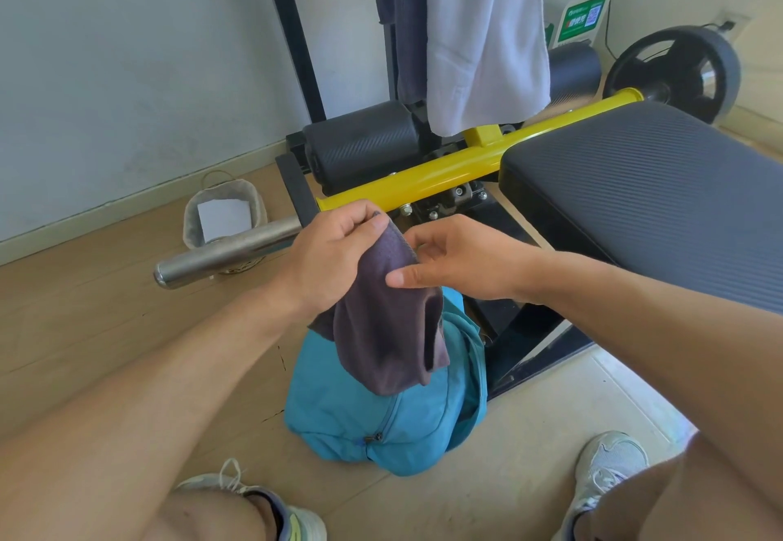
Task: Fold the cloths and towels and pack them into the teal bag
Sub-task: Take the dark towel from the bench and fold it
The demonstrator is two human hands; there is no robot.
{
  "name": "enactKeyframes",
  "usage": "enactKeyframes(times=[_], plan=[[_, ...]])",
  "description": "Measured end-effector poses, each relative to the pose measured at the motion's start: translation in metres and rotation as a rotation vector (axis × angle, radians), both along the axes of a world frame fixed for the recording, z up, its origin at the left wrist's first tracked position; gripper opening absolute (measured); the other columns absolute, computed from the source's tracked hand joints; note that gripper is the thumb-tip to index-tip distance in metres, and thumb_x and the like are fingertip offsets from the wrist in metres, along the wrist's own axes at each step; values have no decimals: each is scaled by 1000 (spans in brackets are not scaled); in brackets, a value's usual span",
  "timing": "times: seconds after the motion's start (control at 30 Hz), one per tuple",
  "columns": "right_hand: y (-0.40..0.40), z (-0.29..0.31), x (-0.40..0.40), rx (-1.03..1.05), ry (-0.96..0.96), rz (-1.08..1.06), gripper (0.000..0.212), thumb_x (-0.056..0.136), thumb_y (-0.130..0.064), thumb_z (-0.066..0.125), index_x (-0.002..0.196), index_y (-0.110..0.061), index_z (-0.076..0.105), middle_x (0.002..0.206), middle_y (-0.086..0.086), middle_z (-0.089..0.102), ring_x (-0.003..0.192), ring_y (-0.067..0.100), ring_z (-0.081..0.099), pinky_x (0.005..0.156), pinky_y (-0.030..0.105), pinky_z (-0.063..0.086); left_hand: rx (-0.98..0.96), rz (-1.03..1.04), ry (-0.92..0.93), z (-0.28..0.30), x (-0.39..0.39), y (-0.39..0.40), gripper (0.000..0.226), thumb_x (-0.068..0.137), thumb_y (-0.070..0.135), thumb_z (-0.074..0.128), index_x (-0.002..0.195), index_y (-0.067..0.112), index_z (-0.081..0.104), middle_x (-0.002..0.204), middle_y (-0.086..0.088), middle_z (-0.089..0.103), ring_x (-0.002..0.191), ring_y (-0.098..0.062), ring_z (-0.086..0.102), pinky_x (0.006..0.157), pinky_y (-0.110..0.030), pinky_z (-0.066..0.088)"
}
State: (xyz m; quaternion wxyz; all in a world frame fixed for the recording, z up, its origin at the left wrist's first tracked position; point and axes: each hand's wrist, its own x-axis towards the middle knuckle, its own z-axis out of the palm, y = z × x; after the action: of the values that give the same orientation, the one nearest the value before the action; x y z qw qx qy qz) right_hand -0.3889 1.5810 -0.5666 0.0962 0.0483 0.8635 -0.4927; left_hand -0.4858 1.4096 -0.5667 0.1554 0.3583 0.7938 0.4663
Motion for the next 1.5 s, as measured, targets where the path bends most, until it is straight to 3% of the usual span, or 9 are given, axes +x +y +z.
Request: enactKeyframes(times=[0.23,0.33,0.57,0.93,1.0,1.1,1.2,1.27,1.5], plan=[[1,-4,-3,69,53,-147,36,78,-42,84,89,-11,70,69,-4,73,63,11,67,69,27,56,21,15,23,1,0,-2,31,97,36,44,86,15,64,82,-4,65,80,-18,58,77,-43,47],[3,-5,-4,125,61,-200,35,78,-46,83,87,-14,71,79,-1,77,77,18,74,81,40,61,42,56,40,1,0,-1,33,97,35,43,85,10,60,75,1,56,73,-13,51,72,-36,41],[4,-5,-3,159,77,-219,22,86,-47,75,88,-26,79,84,-13,77,79,1,70,77,23,57,35,165,51,-4,-4,2,34,104,32,43,87,5,54,71,3,45,67,-13,41,67,-36,35],[0,-3,-3,198,79,-127,22,95,-44,65,102,-30,81,92,-16,77,84,-1,70,84,25,59,-15,221,64,-6,-6,1,33,109,27,42,79,15,50,70,4,44,66,-11,40,63,-30,33],[0,-2,-3,181,79,-146,22,94,-44,66,98,-29,81,90,-16,77,82,-2,69,82,23,59,4,209,-11,-6,-5,0,33,109,28,40,82,13,53,76,-1,50,74,-15,47,73,-34,38],[-2,3,-4,203,106,-144,18,94,-45,66,85,-32,75,88,-15,72,81,-2,67,69,11,52,51,290,-150,-5,0,4,36,109,32,40,129,13,63,129,1,61,125,-13,52,113,-34,37],[-6,6,-3,198,88,-60,17,95,-42,66,88,-26,70,90,-11,73,84,1,67,71,14,51,103,312,-141,-3,0,9,26,108,38,42,95,30,63,105,6,52,101,-7,47,92,-28,38],[-7,1,-2,222,29,17,11,94,-30,70,98,-21,65,93,-10,73,90,10,69,83,32,56,87,283,-97,-1,-1,9,47,102,52,44,74,14,46,80,1,41,79,-15,40,76,-37,35],[1,-7,-3,252,-27,42,17,83,-12,68,98,-20,68,95,-7,74,93,17,70,90,46,57,-4,221,11,6,2,6,59,82,65,68,73,12,43,65,-9,42,60,-17,42,61,-36,38]])
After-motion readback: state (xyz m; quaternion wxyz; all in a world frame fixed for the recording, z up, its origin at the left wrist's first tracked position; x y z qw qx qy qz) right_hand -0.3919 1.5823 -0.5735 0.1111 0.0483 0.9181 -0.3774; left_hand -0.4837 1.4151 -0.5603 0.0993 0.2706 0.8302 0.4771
